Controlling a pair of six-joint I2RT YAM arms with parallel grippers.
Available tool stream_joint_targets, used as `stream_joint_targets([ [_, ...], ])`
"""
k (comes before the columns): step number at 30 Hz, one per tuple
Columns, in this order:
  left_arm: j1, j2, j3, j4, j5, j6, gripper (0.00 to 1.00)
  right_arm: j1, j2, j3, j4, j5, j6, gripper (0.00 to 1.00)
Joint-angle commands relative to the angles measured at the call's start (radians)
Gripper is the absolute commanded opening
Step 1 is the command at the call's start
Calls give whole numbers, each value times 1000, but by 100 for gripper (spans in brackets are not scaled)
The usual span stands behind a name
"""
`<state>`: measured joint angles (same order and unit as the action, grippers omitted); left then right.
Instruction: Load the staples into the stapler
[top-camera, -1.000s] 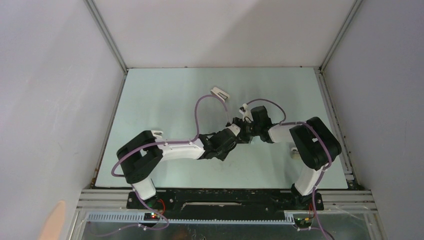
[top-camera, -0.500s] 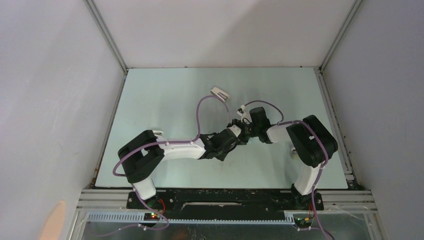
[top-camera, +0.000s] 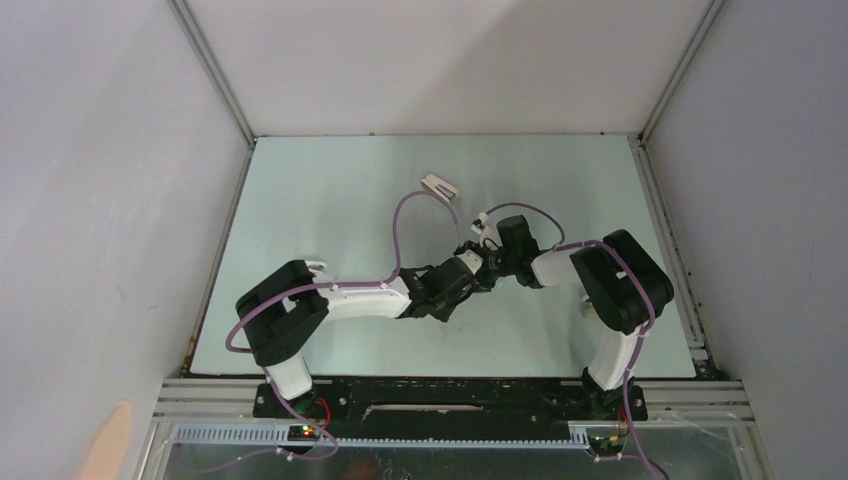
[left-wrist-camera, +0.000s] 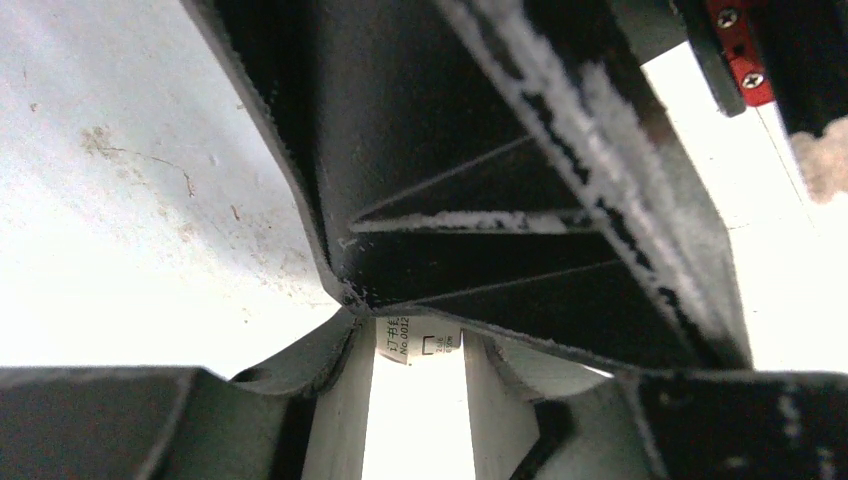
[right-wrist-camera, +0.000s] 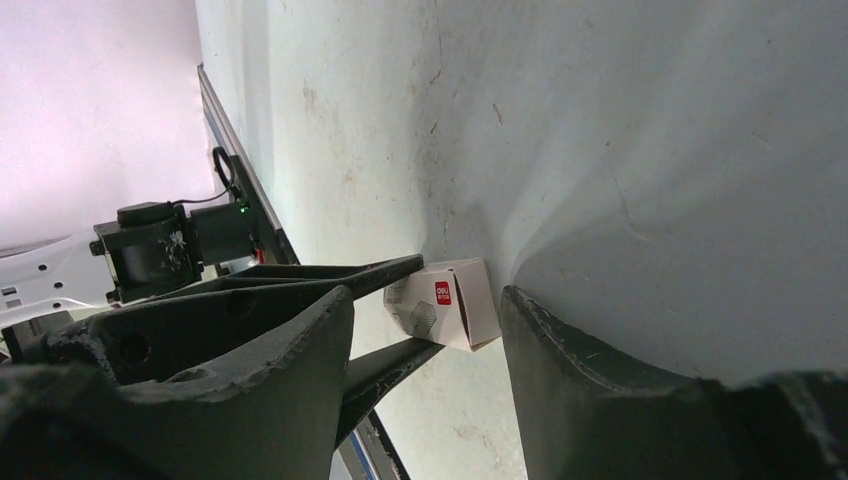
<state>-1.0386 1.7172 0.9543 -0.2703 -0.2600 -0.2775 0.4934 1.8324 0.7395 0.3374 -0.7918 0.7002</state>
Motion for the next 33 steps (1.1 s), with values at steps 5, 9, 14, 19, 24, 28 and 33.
stream_joint_targets([
  [5,-3,4,1,20,-8,18,41,15,-31,-12,2,-50,-22,59],
  [9,-3,4,0,22,-9,19,42,13,-33,-17,15,-53,-17,58],
  [14,-3,6,-4,22,-10,21,42,-4,-40,-34,43,-56,-4,58],
  [19,-2,7,-7,23,-9,21,42,-14,-54,-54,79,-67,11,57],
  [24,-2,5,-11,26,-8,22,42,-18,-64,-64,101,-72,18,57],
  [28,-2,4,-15,29,-6,23,42,-19,-62,-72,133,-81,32,56],
  [33,-2,4,-19,38,1,24,42,-26,-48,-72,170,-92,49,54],
])
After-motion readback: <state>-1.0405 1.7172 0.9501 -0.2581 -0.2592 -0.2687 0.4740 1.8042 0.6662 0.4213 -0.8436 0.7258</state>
